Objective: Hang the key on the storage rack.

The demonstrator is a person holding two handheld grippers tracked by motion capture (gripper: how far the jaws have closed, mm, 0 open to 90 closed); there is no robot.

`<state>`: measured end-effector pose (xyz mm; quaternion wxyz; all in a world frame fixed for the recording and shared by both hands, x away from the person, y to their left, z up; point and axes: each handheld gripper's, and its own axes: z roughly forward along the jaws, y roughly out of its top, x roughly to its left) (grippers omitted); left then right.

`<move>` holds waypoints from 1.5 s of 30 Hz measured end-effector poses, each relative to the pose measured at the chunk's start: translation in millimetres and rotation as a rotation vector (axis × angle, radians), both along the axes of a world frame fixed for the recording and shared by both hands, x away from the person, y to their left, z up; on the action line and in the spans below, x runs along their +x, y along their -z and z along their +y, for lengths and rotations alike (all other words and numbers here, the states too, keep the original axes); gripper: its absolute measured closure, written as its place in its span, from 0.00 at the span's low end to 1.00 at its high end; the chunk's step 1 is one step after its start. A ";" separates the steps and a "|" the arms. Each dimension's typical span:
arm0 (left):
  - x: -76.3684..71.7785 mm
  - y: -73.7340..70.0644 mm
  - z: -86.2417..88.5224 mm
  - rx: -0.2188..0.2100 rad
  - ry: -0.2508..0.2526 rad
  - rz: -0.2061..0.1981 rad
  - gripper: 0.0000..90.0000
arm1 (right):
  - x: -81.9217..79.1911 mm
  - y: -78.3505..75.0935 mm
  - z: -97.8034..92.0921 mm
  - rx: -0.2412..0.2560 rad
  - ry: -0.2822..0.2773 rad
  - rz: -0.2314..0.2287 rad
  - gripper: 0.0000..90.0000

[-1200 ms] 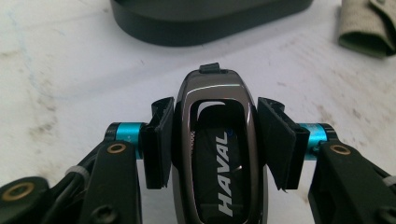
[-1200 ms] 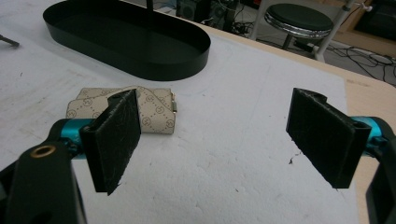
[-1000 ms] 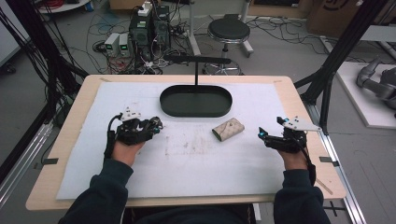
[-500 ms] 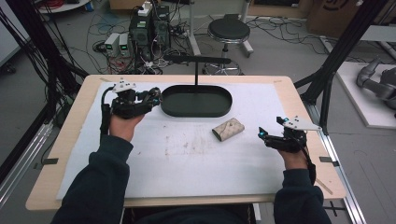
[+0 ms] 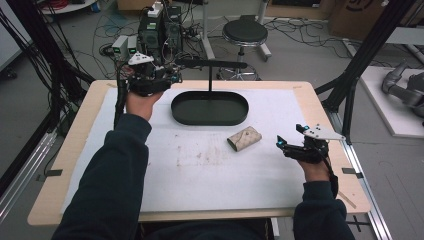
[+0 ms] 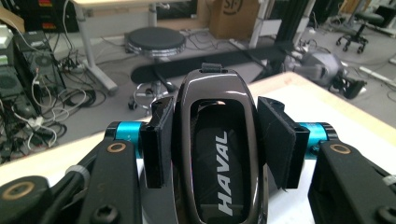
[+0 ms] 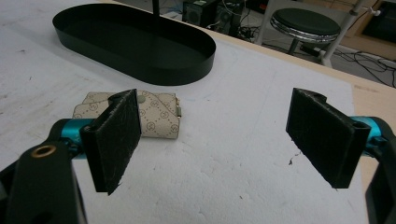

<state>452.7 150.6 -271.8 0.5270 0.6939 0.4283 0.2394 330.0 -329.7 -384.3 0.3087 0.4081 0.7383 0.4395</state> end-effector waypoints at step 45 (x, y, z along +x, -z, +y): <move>54.5 80.3 -2.5 0.012 -0.156 0.154 0.54 | -8.5 -1.0 -6.5 0.014 0.010 0.008 0.21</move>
